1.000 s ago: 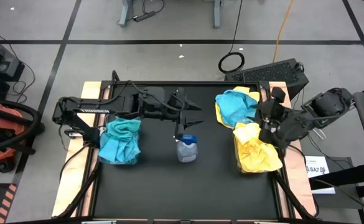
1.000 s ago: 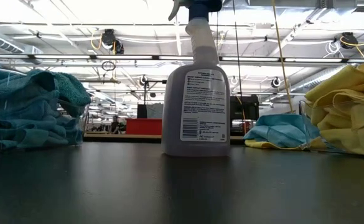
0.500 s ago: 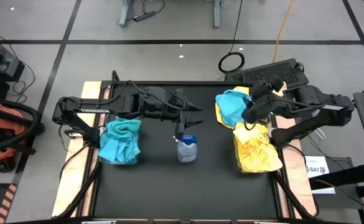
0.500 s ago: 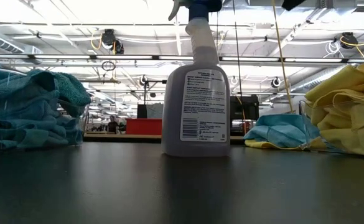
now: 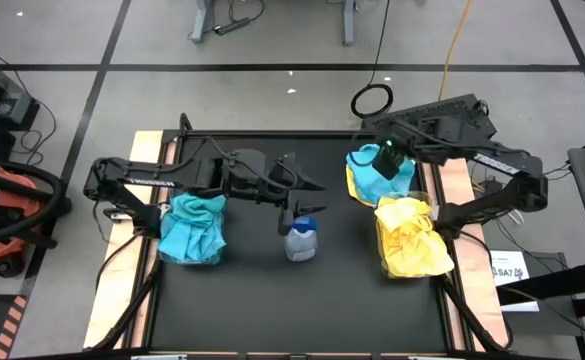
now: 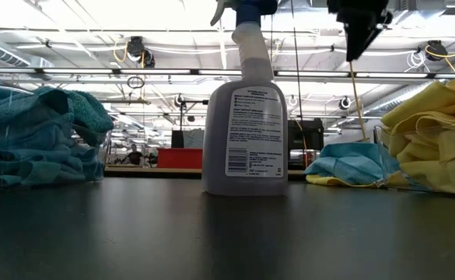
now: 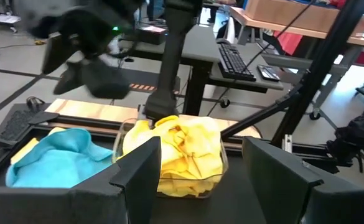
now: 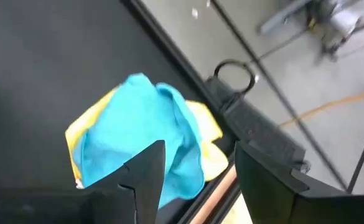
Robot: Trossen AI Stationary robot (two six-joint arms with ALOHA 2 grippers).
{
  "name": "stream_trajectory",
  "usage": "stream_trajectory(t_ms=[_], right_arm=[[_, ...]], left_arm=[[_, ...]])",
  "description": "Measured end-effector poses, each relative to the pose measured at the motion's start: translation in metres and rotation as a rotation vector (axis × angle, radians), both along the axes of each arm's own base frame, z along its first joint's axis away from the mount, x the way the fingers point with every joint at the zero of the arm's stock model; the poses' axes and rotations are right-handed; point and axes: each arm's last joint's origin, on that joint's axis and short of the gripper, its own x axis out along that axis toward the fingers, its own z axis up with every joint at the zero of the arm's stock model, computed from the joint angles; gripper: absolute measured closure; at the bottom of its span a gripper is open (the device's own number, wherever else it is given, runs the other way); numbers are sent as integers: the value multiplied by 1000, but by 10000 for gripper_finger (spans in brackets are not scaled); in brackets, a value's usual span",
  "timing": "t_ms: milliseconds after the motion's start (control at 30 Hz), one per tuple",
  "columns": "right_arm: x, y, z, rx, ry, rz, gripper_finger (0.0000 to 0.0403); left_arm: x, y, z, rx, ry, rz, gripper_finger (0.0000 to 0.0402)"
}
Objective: Sort microfiber towel by color & place in baskets
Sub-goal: Put the blue microfiber cloth into the left transparent bin
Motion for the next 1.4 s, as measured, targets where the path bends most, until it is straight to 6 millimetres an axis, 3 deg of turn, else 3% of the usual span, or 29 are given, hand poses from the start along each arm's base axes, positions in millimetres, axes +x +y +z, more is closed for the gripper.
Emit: stream_trajectory(t_ms=[800, 1133, 1400], right_arm=[[9, -120, -86, 409, 122, -115, 218], [2, -152, -107, 443, 167, -132, 218], [1, -167, -126, 550, 159, -130, 218]], left_arm=[[-2, -26, 0, -108, 9, -86, 171], [-5, -46, 0, -109, 13, -140, 171], [-6, -48, 0, -161, 30, -135, 171]])
